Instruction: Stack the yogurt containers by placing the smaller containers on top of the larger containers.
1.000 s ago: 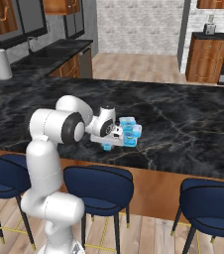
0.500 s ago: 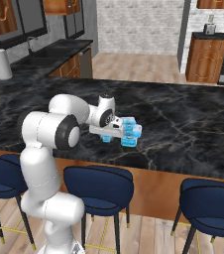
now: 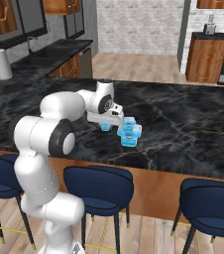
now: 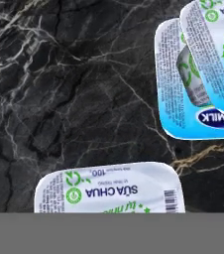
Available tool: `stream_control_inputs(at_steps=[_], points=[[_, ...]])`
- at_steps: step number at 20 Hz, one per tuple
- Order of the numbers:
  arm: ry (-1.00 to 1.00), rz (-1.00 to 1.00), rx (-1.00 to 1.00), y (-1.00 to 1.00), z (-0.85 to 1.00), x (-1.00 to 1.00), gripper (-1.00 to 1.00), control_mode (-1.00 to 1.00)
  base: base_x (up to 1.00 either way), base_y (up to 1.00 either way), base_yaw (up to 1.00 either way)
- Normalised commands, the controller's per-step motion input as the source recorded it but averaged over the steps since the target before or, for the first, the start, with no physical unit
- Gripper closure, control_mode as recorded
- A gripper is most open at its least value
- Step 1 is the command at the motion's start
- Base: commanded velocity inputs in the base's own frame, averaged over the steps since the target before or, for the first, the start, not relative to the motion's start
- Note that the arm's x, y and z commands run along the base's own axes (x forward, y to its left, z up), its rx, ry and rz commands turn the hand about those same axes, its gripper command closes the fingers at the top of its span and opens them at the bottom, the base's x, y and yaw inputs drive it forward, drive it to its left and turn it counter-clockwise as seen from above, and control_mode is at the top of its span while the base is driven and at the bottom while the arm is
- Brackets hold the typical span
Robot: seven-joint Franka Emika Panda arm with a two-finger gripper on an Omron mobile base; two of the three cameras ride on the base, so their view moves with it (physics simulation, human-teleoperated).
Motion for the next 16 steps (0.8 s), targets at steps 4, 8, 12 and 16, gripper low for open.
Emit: stream_control_inputs(at_steps=[4,8,12,16], points=[[0.00,0.00,0.00,-0.05,0.53,0.00,1.00,-1.00,0.00,0.00,0.00],[0.00,0.00,0.00,-0.24,0.34,0.04,1.00,-1.00,0.00,0.00,0.00],[0.00,0.00,0.00,-0.33,0.22,0.17,1.00,-1.00,0.00,0.00,0.00],[0.00,0.00,0.00,-0.30,0.18,0.21,1.00,-1.00,0.00,0.00,0.00]])
